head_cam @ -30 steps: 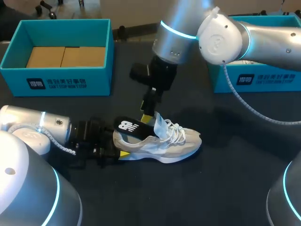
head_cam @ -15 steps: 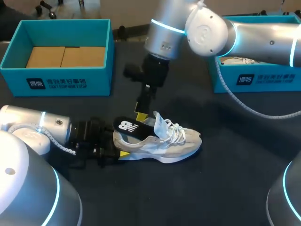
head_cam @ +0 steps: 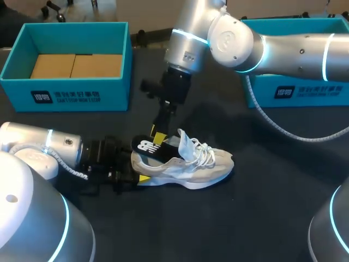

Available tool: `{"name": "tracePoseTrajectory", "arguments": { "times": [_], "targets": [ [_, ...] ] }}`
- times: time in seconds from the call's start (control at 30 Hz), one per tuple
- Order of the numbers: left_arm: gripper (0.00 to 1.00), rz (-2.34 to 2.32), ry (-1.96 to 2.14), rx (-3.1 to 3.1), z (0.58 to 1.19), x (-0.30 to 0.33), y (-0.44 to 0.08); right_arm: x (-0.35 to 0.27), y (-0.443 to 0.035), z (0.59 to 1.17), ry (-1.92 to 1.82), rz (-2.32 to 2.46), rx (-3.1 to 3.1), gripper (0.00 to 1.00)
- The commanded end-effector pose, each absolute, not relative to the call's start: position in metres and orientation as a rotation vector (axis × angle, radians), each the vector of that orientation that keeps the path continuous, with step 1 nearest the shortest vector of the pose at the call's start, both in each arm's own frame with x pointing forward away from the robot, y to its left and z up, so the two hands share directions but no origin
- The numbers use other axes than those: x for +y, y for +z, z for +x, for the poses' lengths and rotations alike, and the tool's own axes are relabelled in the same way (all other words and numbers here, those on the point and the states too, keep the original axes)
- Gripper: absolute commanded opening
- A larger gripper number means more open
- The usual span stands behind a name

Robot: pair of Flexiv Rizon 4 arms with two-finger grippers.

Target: Take the shoe out of the shoebox, open the shoe tongue, remove and reinsert the insole, then place the shoe into the shoebox

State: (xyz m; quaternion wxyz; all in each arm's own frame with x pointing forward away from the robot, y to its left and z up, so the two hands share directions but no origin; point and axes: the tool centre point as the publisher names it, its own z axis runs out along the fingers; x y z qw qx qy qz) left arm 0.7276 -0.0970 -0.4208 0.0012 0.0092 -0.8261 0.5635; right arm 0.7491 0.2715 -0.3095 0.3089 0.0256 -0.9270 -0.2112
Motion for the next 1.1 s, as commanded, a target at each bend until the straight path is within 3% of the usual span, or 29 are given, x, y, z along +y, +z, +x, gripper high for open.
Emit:
{"name": "tracePoseTrajectory", "arguments": {
  "times": [0.03,0.8,1.1],
  "targets": [
    [0.00,0.027,1.764,-2.595,0.729,-0.098,-0.425,0.273,-0.311,0.745,-0.558,0.064,-2.423,0.56],
    [0.00,0.027,1.764,-2.595,0.729,-0.098,-0.425,0.272,-0.328,0.727,-0.601,0.016,-2.375,0.56],
    [0.00,0.027,1.764,-2.595,0.729,-0.098,-0.425,0.270,-0.334,0.721,-0.607,0.003,-2.362,0.49]
  ]
}}
